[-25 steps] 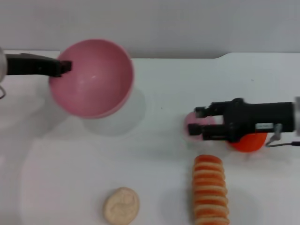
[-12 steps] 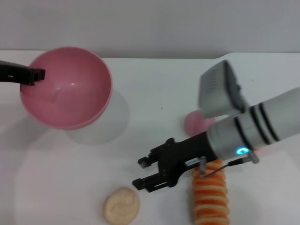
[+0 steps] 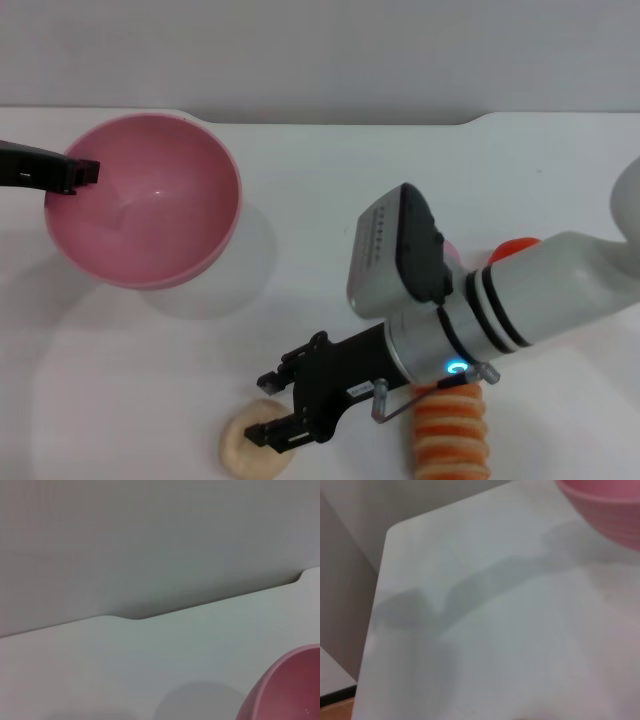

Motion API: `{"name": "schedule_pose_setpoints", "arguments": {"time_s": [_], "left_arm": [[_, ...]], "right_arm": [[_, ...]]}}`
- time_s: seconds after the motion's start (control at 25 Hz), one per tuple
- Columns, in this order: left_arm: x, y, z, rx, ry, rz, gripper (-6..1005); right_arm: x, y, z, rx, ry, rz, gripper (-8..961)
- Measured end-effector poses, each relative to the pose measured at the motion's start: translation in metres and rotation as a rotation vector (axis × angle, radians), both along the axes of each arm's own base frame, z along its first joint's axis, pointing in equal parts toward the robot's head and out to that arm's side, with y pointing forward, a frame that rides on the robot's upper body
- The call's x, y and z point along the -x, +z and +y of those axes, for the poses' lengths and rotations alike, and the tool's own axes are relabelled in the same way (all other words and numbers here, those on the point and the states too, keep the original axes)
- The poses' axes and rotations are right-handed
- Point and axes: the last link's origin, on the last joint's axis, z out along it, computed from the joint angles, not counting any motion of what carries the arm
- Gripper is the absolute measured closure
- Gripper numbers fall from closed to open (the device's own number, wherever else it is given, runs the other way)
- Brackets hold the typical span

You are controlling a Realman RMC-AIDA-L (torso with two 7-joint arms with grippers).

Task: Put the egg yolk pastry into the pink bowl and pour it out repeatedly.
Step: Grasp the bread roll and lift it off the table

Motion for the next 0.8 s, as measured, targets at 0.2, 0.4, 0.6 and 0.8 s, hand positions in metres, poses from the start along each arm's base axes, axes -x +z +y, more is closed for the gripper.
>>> {"name": "schedule_pose_setpoints", "arguments": {"time_s": [0.2, 0.4, 0.6, 0.8], "left_arm": [[0.001, -0.001, 0.000, 0.004, 0.001, 0.000, 999], [0.003, -0.003, 0.000, 0.010, 0.005, 0.001, 999], [0.004, -0.006, 0.001, 0.018, 0.006, -0.002, 999], [0.004, -0.007, 0.002, 0.017, 0.007, -0.004, 999]], "right_arm": [[0.000, -0.007, -0.004, -0.006, 0.025, -0.016, 421], [-0.002, -0.014, -0.007, -0.021, 0.046, -0.038, 425], [-0.003, -0.017, -0.009, -0.017, 0.056, -0.048, 429], [-0.003, -0.017, -0.009, -0.008, 0.039, -0.040, 434]]}}
